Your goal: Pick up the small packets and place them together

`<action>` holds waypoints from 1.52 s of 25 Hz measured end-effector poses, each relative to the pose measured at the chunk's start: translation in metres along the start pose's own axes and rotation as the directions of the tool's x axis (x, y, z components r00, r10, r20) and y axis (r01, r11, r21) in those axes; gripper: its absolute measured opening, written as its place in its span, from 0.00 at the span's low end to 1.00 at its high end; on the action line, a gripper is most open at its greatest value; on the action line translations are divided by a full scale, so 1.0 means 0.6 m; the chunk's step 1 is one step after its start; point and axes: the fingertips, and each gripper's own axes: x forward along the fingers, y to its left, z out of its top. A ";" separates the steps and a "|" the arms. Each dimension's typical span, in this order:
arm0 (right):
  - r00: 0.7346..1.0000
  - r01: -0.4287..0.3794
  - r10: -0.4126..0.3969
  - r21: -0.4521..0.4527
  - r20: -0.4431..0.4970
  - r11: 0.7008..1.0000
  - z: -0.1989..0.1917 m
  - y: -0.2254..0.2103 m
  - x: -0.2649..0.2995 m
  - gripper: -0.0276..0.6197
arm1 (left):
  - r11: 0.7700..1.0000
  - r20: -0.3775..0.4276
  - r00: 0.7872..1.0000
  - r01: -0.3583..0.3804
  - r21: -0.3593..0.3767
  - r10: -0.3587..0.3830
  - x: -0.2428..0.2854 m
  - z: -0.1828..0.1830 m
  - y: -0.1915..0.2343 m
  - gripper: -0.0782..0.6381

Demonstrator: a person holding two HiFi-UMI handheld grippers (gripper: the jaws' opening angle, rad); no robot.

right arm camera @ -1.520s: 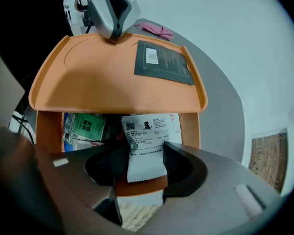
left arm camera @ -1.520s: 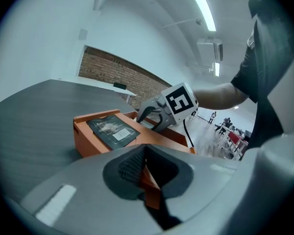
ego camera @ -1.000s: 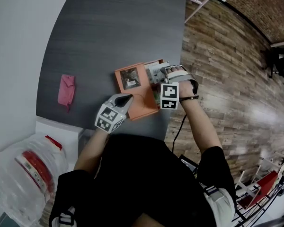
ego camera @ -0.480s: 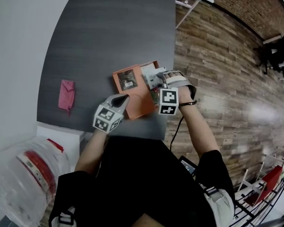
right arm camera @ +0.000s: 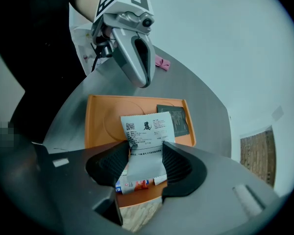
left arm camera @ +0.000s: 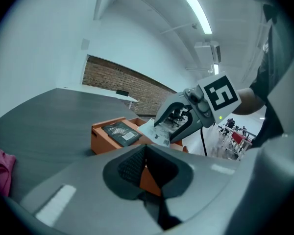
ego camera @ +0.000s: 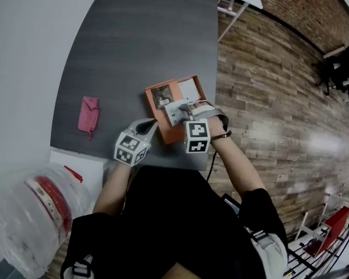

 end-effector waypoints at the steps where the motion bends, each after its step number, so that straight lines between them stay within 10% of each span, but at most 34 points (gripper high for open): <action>1: 1.000 -0.006 0.006 -0.005 0.003 1.000 0.005 0.005 0.002 0.38 | 1.000 0.003 1.000 -0.001 0.000 0.001 -0.004 0.000 -0.001 0.11; 18: 0.993 -0.081 0.080 0.009 0.088 0.997 0.041 0.057 0.011 0.43 | 1.000 0.000 1.000 0.016 0.012 -0.016 -0.012 -0.008 -0.015 0.11; 38: 0.998 -0.058 0.056 0.228 0.016 0.972 -0.120 0.030 -0.011 0.43 | 0.995 -0.023 0.996 0.087 0.048 -0.086 0.046 0.018 -0.035 0.11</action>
